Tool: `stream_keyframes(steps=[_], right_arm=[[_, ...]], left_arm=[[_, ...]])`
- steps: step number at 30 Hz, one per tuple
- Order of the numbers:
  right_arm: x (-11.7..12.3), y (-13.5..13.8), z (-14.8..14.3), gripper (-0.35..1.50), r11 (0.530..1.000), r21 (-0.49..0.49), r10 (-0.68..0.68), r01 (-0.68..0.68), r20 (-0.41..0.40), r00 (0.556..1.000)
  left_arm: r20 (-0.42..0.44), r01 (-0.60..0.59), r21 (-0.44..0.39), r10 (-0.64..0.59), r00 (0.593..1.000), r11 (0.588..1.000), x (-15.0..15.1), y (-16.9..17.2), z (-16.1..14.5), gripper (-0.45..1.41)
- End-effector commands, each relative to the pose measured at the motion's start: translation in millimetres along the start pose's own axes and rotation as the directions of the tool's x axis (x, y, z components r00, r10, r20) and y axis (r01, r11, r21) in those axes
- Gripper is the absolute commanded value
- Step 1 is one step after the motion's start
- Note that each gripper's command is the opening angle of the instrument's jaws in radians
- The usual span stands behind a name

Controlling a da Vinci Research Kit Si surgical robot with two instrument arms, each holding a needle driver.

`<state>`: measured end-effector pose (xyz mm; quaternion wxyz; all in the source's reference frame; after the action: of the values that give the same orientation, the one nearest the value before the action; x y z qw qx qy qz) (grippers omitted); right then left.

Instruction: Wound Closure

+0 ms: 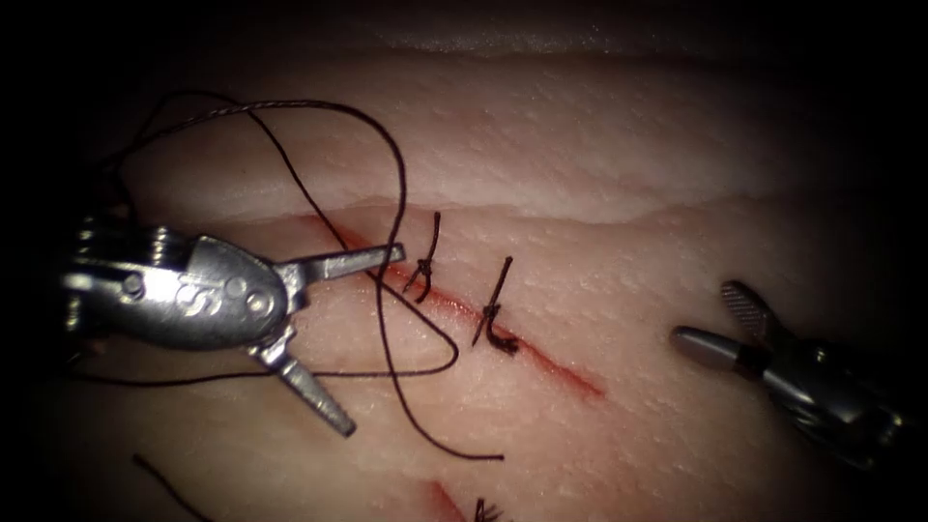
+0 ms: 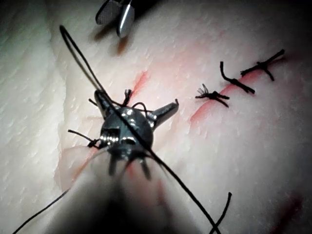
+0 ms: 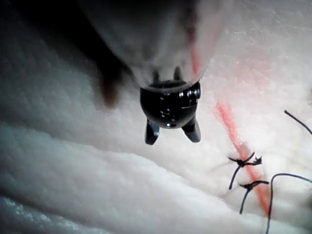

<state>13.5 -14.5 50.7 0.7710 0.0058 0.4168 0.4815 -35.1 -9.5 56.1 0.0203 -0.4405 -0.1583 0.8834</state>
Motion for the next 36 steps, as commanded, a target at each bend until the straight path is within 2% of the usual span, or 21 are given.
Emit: stream_keyframes(steps=[1, 4, 7, 12, 18, 23, 26, 31, 36], right_arm=[[0.1, -0.4, 0.8, 1.28, 1.0, 0.002, -0.001, 0.001, -0.004, 1.0], [-0.1, -0.5, 0.7, 1.28, 1.0, 0.002, -0.003, 0.003, 0.001, 1.0], [-0.1, -0.6, 0.6, 1.28, 1.0, 0.002, -0.003, 0.003, 0.001, 1.0], [-0.1, -1.0, 0.9, 1.28, 1.0, 0.0, -0.002, 0.002, -0.001, 1.0], [-0.3, -2.0, 1.5, 1.28, 1.0, 0.018, -0.003, 0.003, 0.0, 1.0], [-0.3, -2.0, 1.5, 1.28, 1.0, 0.018, -0.003, 0.003, 0.0, 1.0], [-0.3, -2.1, 1.6, 1.26, 1.0, 0.021, -0.003, 0.003, 0.0, 1.0], [-0.1, -1.9, 1.5, 1.26, 1.0, 0.025, -0.003, 0.003, 0.001, 1.0], [0.4, -1.8, 0.9, 1.26, 1.0, 0.031, -0.005, 0.005, 0.006, 1.0]], left_arm=[[0.013, -0.009, -0.012, 0.009, 1.0, 1.0, -0.2, 0.1, 0.6, 0.83], [0.11, -0.019, -0.048, 0.024, 0.994, 0.999, -1.7, 2.1, -0.3, 0.66], [0.257, 0.007, -0.112, 0.022, 0.966, 0.994, -4.0, 4.5, -1.2, 0.42], [0.41, 0.054, -0.173, 0.022, 0.912, 0.983, -8.1, 6.7, -1.6, 0.36], [0.524, 0.066, -0.127, 0.01, 0.852, 0.99, -12.5, 7.3, -2.6, 0.36], [0.532, 0.075, -0.127, 0.004, 0.847, 0.989, -13.2, 8.1, -3.6, 0.36], [0.529, 0.078, -0.129, 0.001, 0.849, 0.989, -12.1, 8.3, -3.7, 0.36], [0.331, 0.017, -0.147, 0.033, 0.943, 0.989, -7.0, 7.9, -1.7, 0.34], [0.159, 0.006, -0.192, 0.026, 0.987, 0.981, -1.8, 8.5, 2.0, 0.34]])
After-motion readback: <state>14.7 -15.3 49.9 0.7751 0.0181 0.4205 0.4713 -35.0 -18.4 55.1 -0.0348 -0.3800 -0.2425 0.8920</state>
